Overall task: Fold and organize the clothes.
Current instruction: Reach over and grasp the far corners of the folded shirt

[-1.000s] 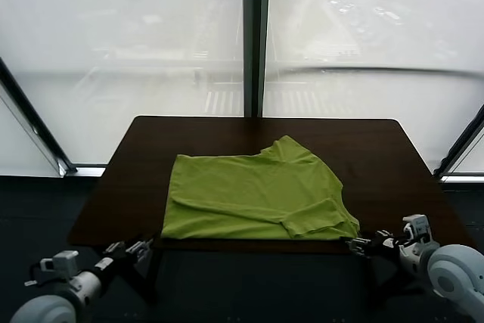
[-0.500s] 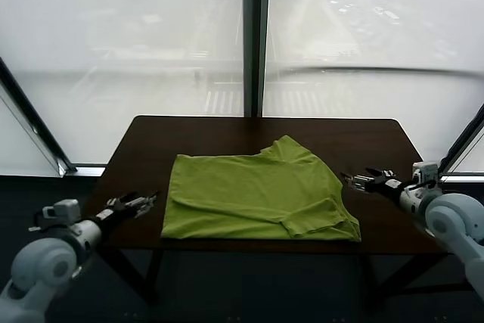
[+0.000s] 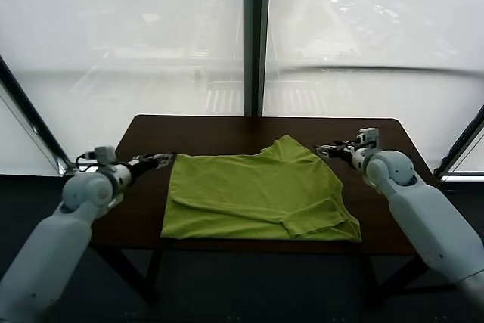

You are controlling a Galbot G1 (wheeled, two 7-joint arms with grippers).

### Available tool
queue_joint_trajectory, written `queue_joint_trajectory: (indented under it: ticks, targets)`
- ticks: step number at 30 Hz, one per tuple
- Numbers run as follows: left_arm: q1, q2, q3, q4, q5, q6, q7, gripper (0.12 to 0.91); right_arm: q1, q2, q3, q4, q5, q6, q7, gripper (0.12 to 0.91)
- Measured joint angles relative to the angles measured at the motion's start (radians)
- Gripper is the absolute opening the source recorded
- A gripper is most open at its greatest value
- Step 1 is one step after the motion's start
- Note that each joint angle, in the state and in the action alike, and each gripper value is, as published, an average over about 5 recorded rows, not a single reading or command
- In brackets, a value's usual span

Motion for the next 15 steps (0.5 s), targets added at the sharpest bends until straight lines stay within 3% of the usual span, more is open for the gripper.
queue_joint_trajectory:
  ticks: [8, 15]
  targets:
    - [-0.078, -0.053, 0.047, 0.134, 0.089, -0.026, 0.041, 0.907, 0.023, 0.055, -0.008, -0.075, -0.018, 0.014, 0.005, 0.907]
    - [-0.093, -0.076, 0.054, 0.196, 0.114, -0.053, 0.051, 0.907, 0.033, 0.084, 0.002, -0.121, -0.027, 0.017, 0.009, 0.907]
